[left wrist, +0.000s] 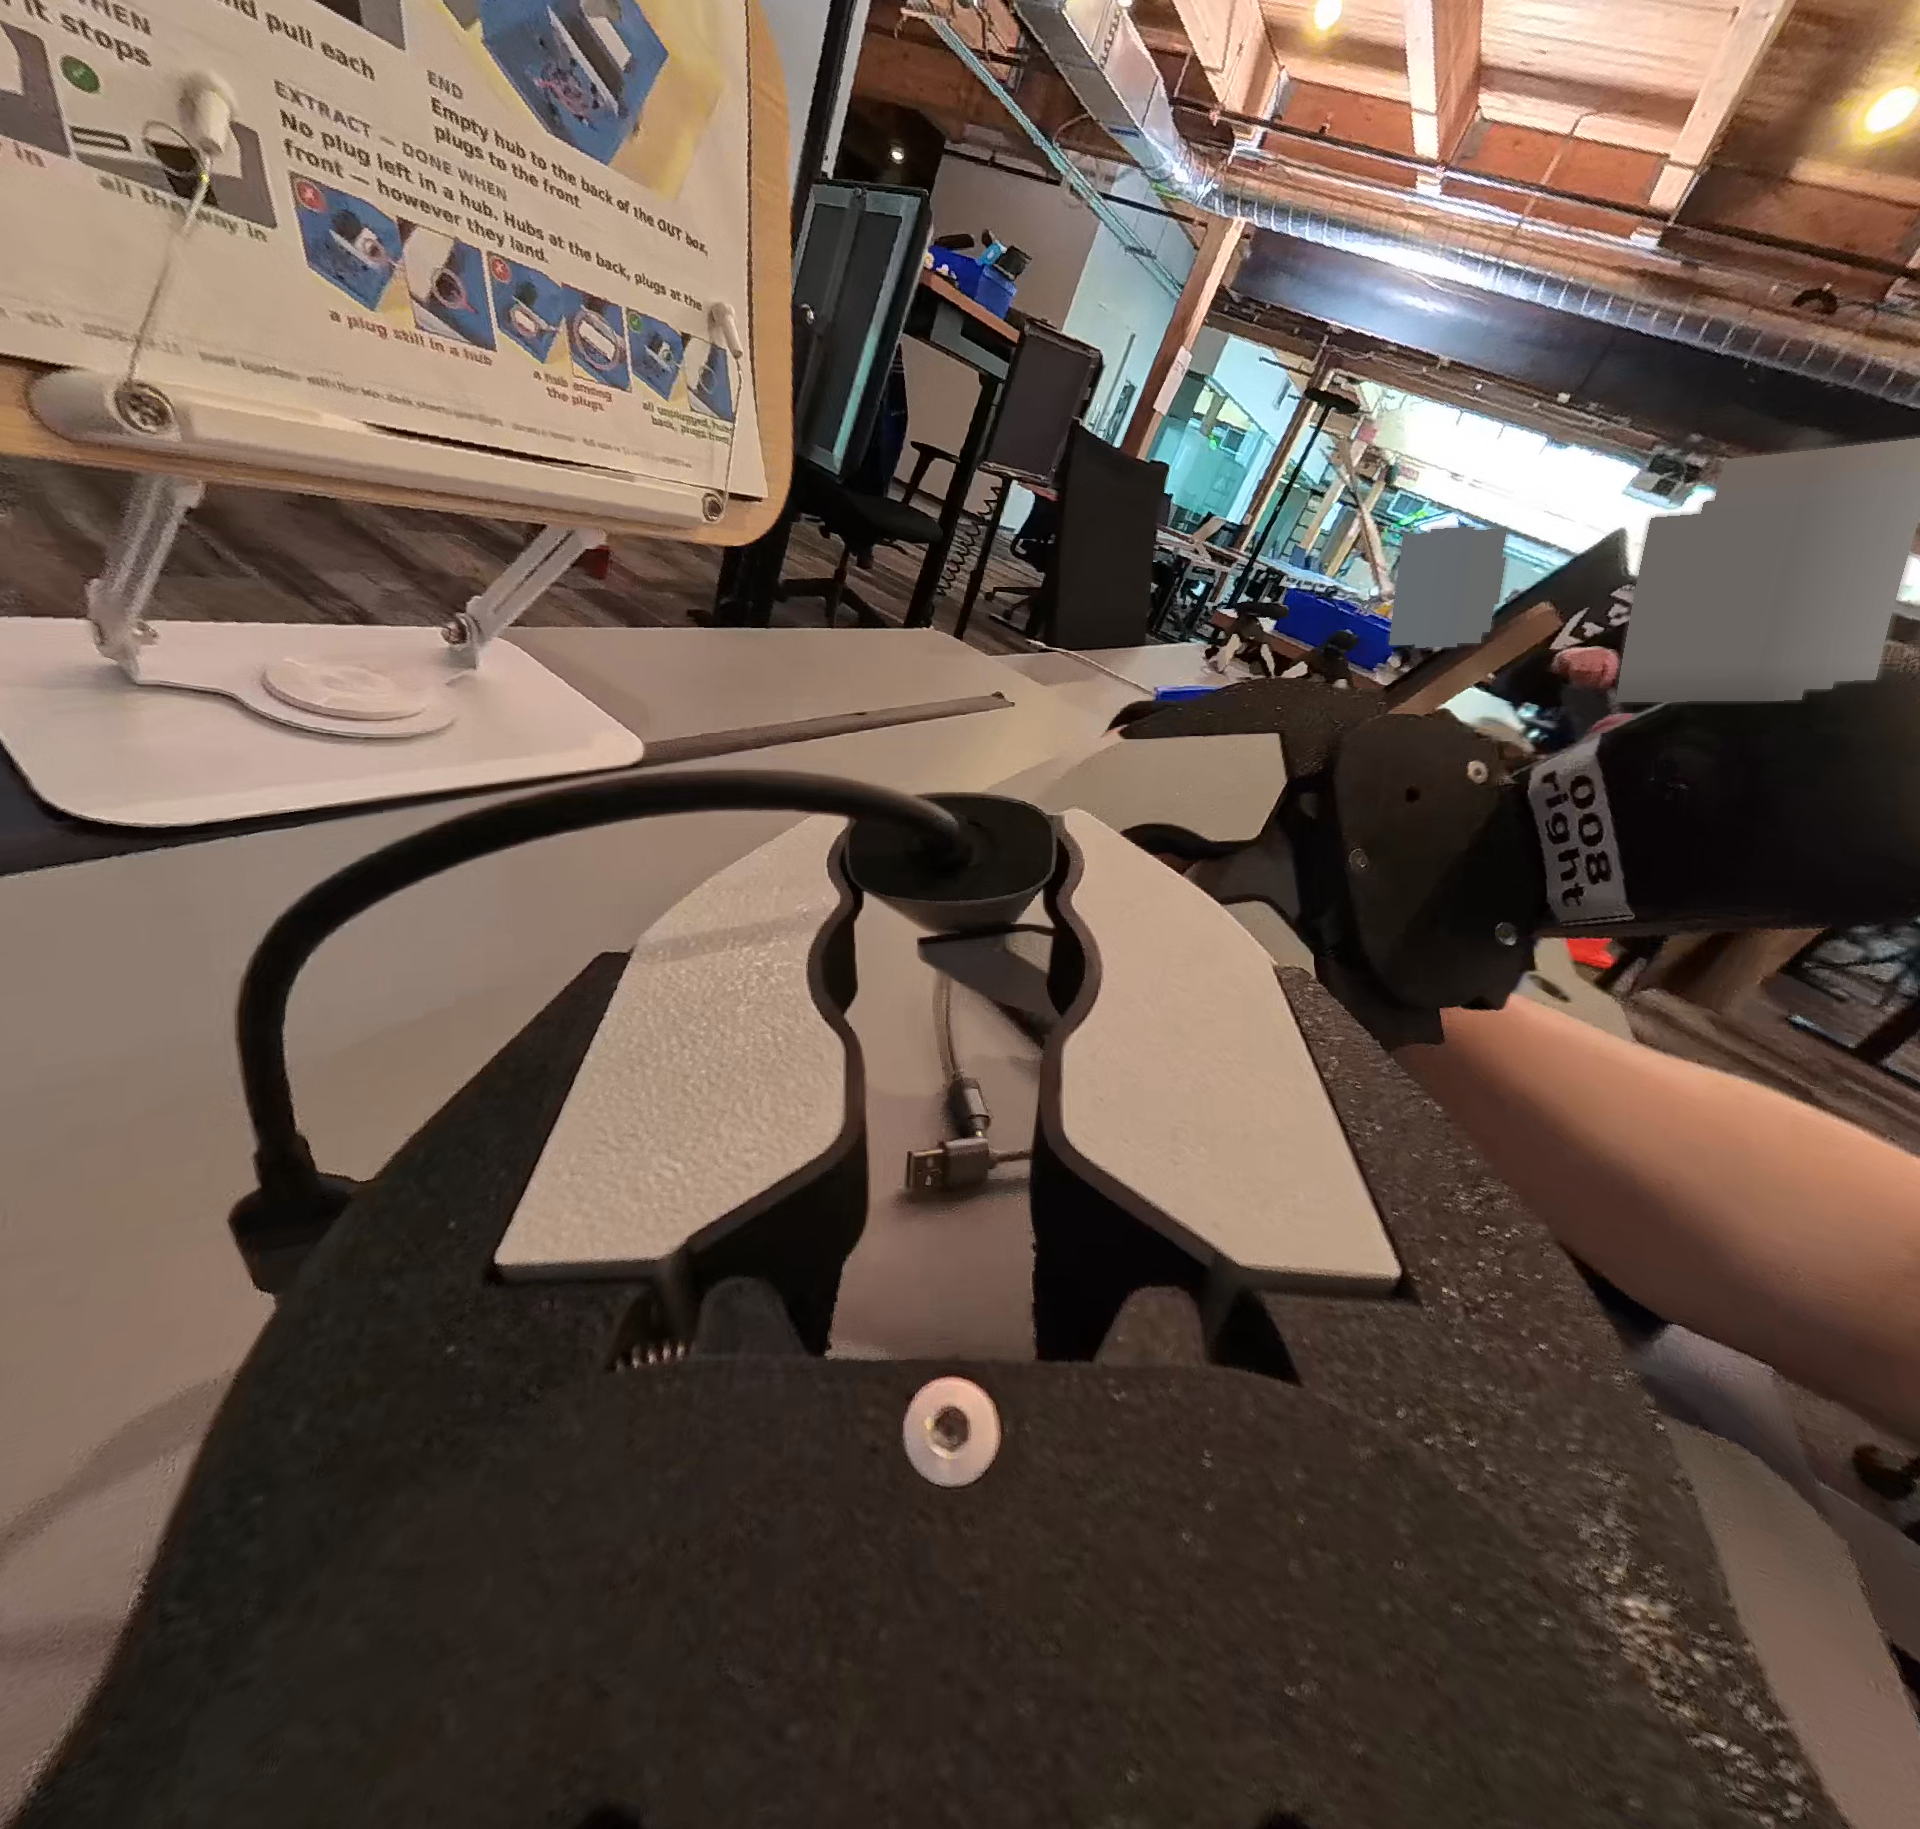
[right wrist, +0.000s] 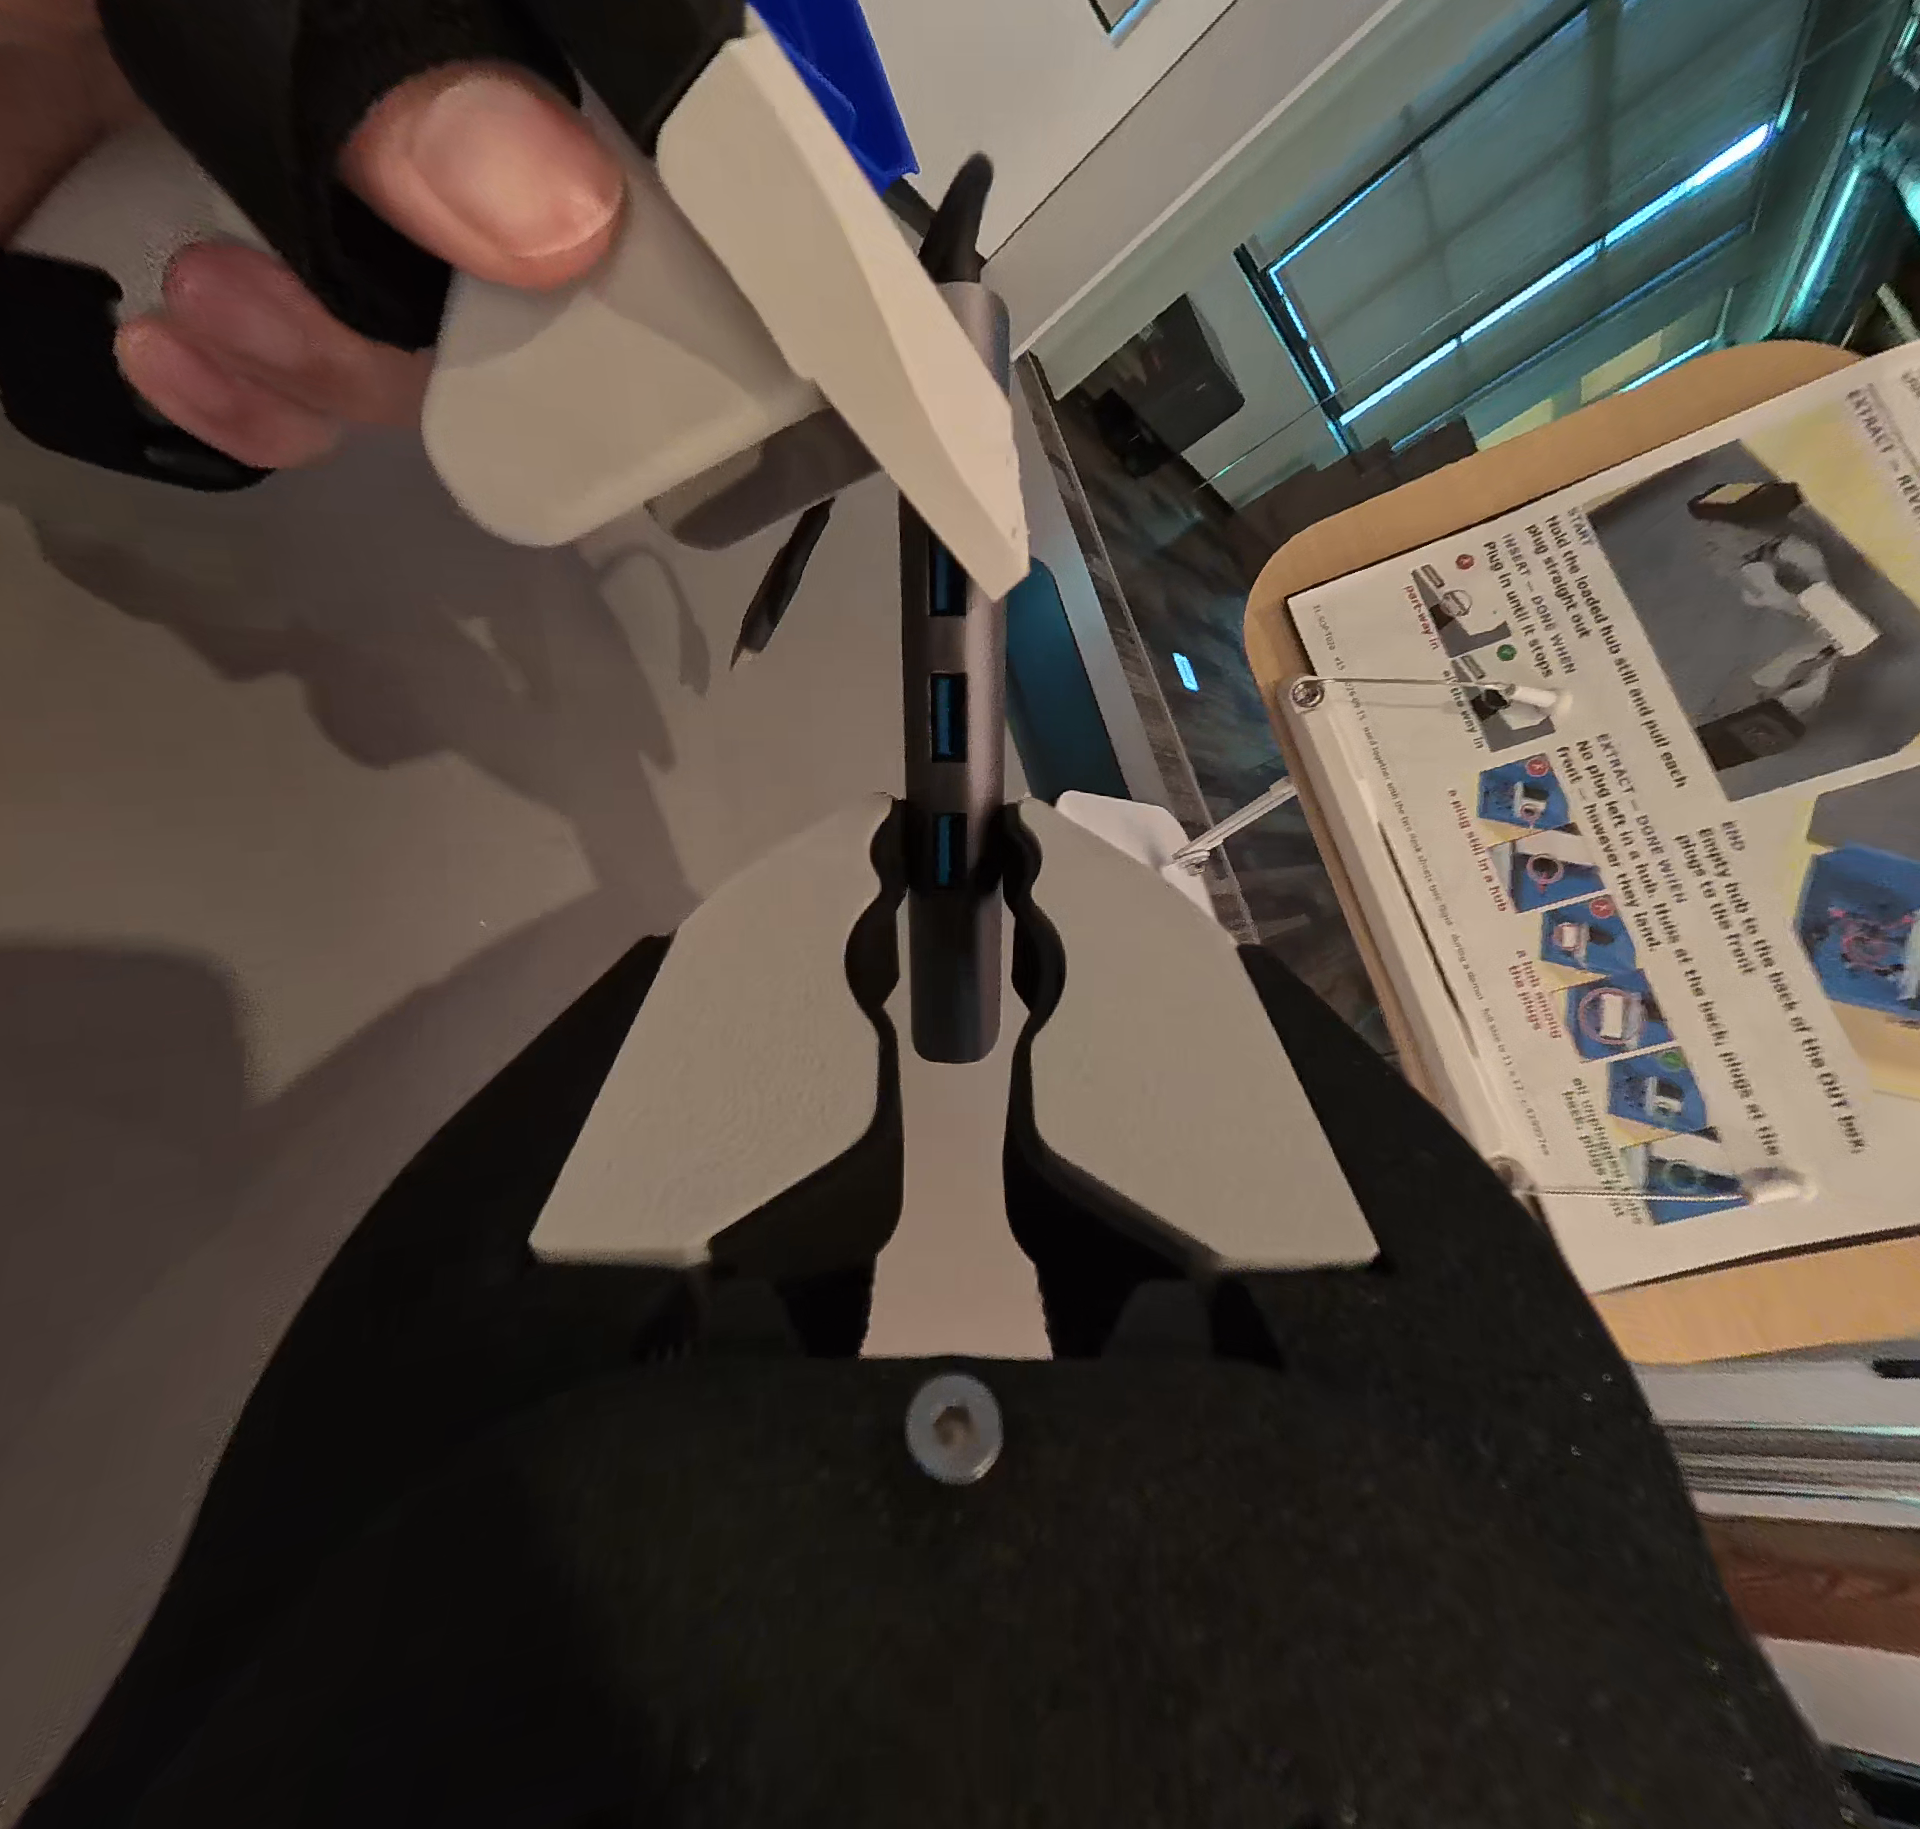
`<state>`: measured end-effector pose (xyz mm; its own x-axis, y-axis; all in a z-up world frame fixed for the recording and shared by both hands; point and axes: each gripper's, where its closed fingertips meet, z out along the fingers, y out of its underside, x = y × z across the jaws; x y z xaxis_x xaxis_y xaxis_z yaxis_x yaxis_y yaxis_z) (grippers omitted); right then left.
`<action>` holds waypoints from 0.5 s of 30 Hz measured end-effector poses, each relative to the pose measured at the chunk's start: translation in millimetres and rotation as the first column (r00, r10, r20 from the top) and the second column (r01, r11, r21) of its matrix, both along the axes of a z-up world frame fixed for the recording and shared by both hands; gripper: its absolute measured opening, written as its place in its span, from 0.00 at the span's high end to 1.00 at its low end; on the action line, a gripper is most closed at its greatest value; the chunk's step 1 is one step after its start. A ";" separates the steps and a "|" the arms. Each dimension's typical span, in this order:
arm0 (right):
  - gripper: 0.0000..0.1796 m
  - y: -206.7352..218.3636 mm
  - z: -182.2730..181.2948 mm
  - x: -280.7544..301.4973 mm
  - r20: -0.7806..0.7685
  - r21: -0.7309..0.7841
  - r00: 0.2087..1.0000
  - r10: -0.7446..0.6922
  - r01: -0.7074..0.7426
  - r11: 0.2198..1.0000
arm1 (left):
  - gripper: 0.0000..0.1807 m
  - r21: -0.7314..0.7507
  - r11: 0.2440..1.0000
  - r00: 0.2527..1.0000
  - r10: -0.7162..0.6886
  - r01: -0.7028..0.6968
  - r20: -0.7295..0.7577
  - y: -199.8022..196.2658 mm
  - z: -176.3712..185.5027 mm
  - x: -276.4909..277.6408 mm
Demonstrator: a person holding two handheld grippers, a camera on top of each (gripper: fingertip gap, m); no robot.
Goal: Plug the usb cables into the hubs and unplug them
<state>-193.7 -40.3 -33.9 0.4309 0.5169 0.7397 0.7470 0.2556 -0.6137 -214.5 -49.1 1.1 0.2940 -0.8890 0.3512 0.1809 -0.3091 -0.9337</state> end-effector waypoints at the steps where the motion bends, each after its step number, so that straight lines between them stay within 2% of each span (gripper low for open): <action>1: 0.91 -1.1 2.4 1.1 0.023 0.023 1.000 0.003 -0.004 1.000 | 0.82 -0.023 1.000 1.000 -0.016 0.016 0.013 -0.3 0.1 -0.2; 4: 0.91 -4.9 4.7 5.2 0.172 0.107 0.985 0.003 -0.021 0.994 | 0.81 -0.073 0.996 0.998 -0.059 0.059 0.001 -0.9 -5.6 1.6; 7: 0.91 -9.8 5.1 7.1 0.318 0.174 0.948 -0.004 -0.054 0.983 | 0.75 -0.105 0.990 0.994 -0.100 0.095 -0.041 -3.4 -14.3 6.6; 11: 0.91 -16.7 13.2 10.4 0.368 0.180 0.929 0.034 -0.107 0.978 | 0.72 -0.105 0.979 0.979 -0.187 0.178 -0.087 -14.9 -20.5 14.4; 15: 0.91 -24.9 17.8 9.2 0.392 0.168 0.917 0.077 -0.153 0.974 | 0.75 -0.064 0.970 0.963 -0.241 0.235 -0.119 -26.9 -21.4 21.3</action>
<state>-184.5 -65.2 -16.2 0.0427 0.3782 0.9247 0.8722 0.4373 -0.2191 -193.2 -76.1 -20.3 0.1201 -0.9212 0.3701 -0.0202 -0.3750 -0.9268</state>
